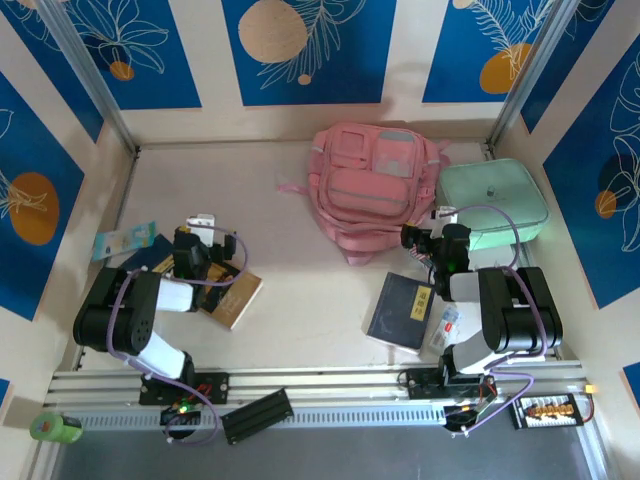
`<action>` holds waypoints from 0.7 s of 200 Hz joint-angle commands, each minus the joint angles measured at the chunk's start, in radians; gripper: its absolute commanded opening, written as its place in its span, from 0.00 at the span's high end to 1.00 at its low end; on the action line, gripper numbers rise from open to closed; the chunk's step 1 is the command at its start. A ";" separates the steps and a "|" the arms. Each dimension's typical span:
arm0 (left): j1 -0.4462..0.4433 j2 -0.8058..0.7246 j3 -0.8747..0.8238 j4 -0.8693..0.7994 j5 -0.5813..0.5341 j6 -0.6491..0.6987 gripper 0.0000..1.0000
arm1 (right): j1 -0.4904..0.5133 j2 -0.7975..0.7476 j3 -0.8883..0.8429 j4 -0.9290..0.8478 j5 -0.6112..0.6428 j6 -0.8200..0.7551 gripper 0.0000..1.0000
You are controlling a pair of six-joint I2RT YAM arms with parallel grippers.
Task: Pack the student bag
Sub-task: Move the student bag to the top-center of the table.
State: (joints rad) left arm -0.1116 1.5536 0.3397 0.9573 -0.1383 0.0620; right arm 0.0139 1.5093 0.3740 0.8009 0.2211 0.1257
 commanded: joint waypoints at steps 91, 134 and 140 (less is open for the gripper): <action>0.007 0.013 0.021 0.010 0.016 0.006 0.00 | 0.007 0.012 0.022 0.040 0.016 0.009 0.01; 0.026 0.013 0.032 -0.012 0.017 -0.017 0.00 | 0.004 0.014 0.026 0.037 0.012 0.012 0.01; 0.025 0.013 0.033 -0.012 0.017 -0.017 0.00 | 0.004 0.014 0.027 0.035 0.011 0.011 0.01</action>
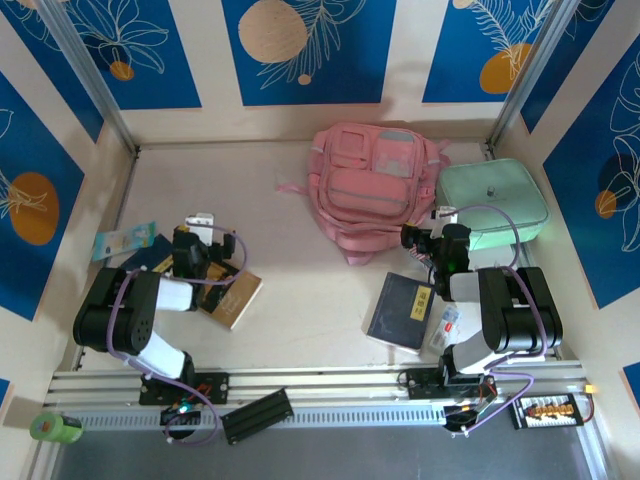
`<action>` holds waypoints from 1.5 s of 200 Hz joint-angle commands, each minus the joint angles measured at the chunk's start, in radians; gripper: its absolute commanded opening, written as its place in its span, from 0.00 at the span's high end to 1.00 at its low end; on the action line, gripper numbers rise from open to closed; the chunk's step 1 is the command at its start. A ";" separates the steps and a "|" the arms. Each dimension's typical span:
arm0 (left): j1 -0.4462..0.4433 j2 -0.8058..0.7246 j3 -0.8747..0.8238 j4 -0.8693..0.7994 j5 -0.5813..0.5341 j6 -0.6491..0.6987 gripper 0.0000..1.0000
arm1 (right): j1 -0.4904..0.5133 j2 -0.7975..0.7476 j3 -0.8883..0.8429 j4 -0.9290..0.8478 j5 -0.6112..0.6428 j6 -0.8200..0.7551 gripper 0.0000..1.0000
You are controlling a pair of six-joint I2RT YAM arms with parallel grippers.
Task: Pack the student bag
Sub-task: Move the student bag to the top-center of the table.
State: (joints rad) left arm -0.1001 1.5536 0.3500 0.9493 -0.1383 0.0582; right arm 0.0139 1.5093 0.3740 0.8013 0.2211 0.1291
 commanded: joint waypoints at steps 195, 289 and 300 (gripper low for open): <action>-0.015 -0.365 0.273 -0.626 -0.102 -0.236 0.00 | 0.124 -0.239 0.303 -0.588 0.096 0.097 0.01; -0.018 -0.293 0.476 -0.783 0.236 -0.631 0.00 | 0.311 0.140 0.816 -1.096 -0.135 0.425 0.01; -0.018 -0.286 0.482 -0.816 0.256 -0.631 0.00 | 0.313 0.178 0.840 -1.113 -0.144 0.450 0.00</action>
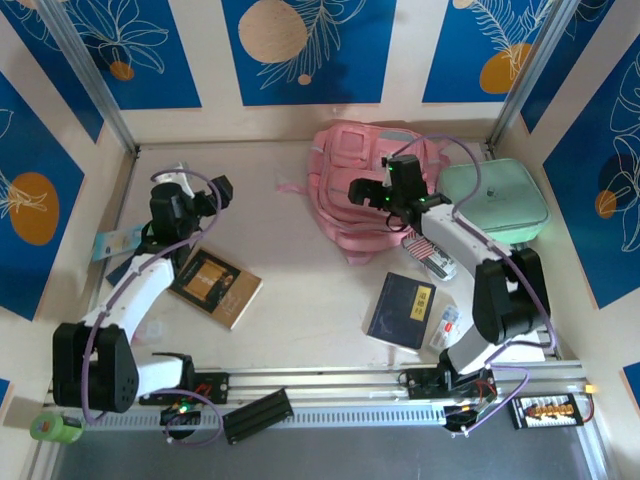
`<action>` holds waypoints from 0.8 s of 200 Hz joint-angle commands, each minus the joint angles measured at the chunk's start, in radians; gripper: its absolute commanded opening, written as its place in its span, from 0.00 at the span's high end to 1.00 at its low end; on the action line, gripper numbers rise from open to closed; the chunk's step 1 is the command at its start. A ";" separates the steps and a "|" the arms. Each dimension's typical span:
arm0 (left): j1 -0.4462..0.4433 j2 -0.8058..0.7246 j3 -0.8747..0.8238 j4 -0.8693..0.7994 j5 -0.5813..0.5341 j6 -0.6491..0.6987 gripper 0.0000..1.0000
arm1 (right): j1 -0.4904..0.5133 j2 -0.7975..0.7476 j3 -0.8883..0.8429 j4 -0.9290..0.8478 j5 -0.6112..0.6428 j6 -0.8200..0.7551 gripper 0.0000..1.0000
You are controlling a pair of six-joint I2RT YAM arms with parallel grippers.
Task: Pack the student bag
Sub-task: Move the student bag to the top-center of the table.
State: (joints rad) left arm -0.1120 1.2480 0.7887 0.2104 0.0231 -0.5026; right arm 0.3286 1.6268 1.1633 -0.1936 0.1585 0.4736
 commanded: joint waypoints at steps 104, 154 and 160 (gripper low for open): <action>-0.014 0.051 0.013 -0.182 0.174 -0.075 0.00 | 0.189 0.341 0.182 -0.117 -0.152 0.362 0.05; -0.038 0.086 0.038 -0.193 0.194 -0.095 0.00 | 0.307 0.481 0.374 0.017 -0.299 0.418 0.08; -0.043 0.091 0.042 -0.200 0.195 -0.096 0.01 | 0.306 0.489 0.403 0.020 -0.325 0.411 0.09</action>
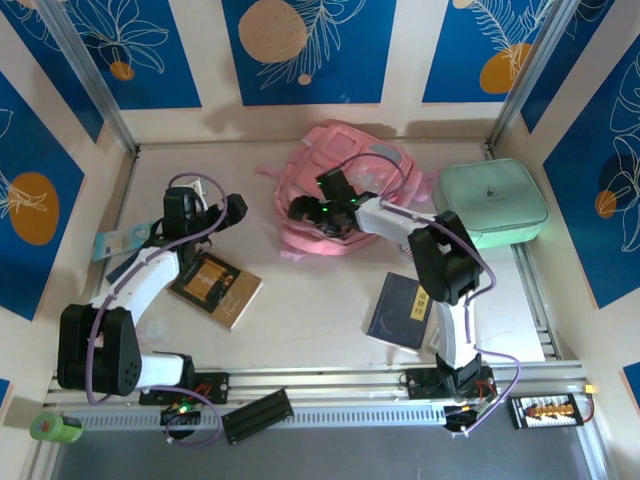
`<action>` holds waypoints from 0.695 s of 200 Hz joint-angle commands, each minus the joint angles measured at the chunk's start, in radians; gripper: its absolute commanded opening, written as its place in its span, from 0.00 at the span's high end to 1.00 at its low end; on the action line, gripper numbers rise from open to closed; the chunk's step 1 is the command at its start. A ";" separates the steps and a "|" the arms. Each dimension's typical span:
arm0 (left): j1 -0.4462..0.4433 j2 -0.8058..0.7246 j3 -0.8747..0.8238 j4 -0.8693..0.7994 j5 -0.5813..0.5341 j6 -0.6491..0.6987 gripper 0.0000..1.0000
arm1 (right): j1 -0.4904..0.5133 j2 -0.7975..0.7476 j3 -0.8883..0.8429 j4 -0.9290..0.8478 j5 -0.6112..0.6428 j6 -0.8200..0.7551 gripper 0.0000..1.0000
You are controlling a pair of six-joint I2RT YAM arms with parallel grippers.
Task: Pack the student bag
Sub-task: Move the student bag to the top-center of the table, then rotate the student bag at the top-center of the table.
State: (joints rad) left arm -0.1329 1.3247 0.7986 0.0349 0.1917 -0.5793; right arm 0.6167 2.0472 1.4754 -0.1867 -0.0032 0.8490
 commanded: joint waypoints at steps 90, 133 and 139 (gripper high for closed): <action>-0.292 0.170 0.131 -0.060 0.001 -0.163 0.13 | -0.189 -0.308 -0.215 -0.006 -0.071 -0.063 0.10; -0.353 0.346 0.254 0.029 0.074 -0.240 0.20 | -0.316 -0.378 -0.333 -0.069 -0.003 -0.062 0.11; -0.354 0.367 0.275 0.032 0.086 -0.239 0.21 | -0.330 -0.377 -0.337 -0.074 -0.001 -0.064 0.11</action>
State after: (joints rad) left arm -0.4801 1.6245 0.9855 0.0196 0.2279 -0.7700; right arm 0.3206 1.6772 1.1763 -0.1902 -0.0418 0.8040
